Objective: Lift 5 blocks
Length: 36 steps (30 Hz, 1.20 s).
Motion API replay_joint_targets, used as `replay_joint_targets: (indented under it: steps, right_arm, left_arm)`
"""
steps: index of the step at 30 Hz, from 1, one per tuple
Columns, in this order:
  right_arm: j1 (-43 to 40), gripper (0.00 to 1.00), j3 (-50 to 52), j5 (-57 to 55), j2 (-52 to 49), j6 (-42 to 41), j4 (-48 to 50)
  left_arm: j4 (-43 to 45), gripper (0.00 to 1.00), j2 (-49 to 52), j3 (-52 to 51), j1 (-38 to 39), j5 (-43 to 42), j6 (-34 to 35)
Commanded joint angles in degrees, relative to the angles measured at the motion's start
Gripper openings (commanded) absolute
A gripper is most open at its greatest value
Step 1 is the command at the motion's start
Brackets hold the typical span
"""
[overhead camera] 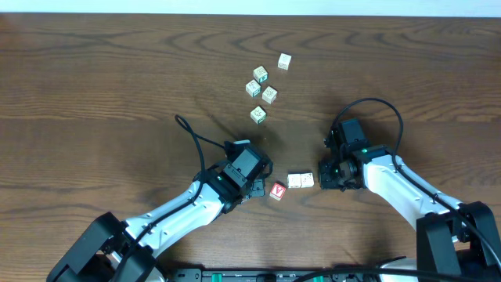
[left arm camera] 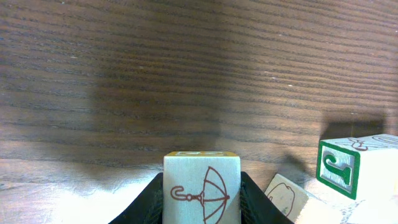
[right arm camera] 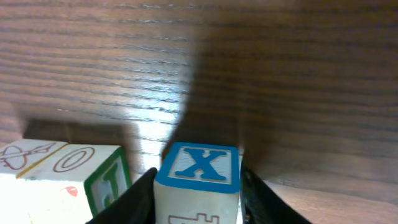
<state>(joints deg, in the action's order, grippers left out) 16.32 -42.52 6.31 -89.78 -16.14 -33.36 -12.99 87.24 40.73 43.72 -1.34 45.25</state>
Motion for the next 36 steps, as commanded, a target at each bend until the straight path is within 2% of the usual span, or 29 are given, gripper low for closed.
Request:
replay_joint_targets:
  steps: [1,6,21,30,36]
  right_arm:
    - [0.17,0.42,1.38,-2.8,-1.62,-0.59,-0.46]
    - [0.17,0.48,1.31,-2.82,-1.62,-0.55,0.87]
    - [0.11,0.47,-1.84,-3.08,-1.62,1.01,4.0]
    - [0.11,0.47,-2.01,-3.3,-1.62,2.08,4.2]
    - [0.11,0.47,-2.01,-3.52,-1.62,2.54,3.96]
  left_arm:
    - [0.04,0.08,0.11,-0.35,0.13,0.33,0.94]
    - [0.04,0.08,0.11,-0.35,0.13,0.37,0.9]
    - [2.58,0.09,4.13,-0.35,1.03,-0.35,0.96]
    - [7.34,0.15,4.17,-0.35,4.55,-0.31,0.94]
    - [5.55,0.17,4.17,-0.35,4.74,2.49,0.92]
